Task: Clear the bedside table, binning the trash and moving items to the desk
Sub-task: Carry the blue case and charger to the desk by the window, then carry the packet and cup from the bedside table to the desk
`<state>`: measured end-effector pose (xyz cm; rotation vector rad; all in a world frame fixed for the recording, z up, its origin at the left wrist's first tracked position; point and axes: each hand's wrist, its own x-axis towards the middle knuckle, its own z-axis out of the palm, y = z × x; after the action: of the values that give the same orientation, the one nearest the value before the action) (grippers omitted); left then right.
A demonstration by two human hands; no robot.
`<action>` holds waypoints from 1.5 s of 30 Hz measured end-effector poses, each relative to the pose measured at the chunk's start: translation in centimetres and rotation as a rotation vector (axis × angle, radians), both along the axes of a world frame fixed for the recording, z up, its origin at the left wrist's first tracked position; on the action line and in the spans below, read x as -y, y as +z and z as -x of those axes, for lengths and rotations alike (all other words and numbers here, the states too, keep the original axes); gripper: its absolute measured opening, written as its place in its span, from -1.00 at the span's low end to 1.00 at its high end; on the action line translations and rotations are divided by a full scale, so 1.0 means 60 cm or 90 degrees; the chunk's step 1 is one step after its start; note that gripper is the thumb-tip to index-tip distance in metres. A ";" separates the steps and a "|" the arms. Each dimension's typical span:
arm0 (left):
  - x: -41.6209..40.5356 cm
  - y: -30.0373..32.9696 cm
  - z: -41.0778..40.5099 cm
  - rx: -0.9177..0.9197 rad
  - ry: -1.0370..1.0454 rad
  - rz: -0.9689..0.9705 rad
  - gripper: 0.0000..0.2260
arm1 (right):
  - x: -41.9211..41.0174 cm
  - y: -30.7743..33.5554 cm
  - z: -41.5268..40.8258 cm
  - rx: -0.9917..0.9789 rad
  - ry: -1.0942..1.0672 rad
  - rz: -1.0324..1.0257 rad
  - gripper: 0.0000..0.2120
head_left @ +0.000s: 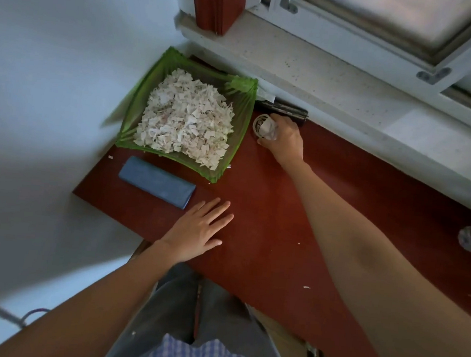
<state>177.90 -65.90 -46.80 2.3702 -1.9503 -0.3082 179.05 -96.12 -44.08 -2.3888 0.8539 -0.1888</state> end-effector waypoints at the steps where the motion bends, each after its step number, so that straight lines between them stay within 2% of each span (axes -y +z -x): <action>1: 0.000 0.001 0.000 0.000 -0.001 0.000 -0.42 | 0.000 0.001 0.004 0.005 0.005 0.005 -0.28; 5: 0.001 0.006 -0.002 0.000 -0.006 -0.007 -0.41 | -0.006 0.008 0.041 0.004 0.014 0.004 -0.23; 10: 0.002 0.012 -0.004 -0.015 -0.006 -0.028 -0.41 | -0.068 0.013 0.134 0.009 -0.011 0.095 -0.45; 14: 0.004 0.018 -0.005 -0.030 -0.004 -0.051 -0.42 | -0.152 0.013 0.226 -0.034 -0.056 0.113 -0.52; 21: 0.009 0.019 -0.005 -0.032 -0.016 -0.081 -0.44 | -0.307 0.012 0.333 -0.108 -0.250 0.099 -0.55; 31: 0.016 0.036 0.000 -0.068 -0.151 -0.050 -0.53 | -0.488 0.060 0.455 -0.153 -0.573 0.130 -0.52; 38: 0.047 0.086 0.101 -0.097 -0.327 -0.015 -0.55 | -0.593 0.081 0.540 -0.158 -0.773 0.121 -0.58; 45: 0.049 0.126 0.257 -0.074 -0.480 0.005 -0.54 | -0.703 0.107 0.643 -0.121 -0.940 0.128 -0.65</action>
<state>162.50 -68.83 -39.26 1.4654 -2.6786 -0.4455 140.46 -53.91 -37.63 -1.4350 2.5922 -0.6101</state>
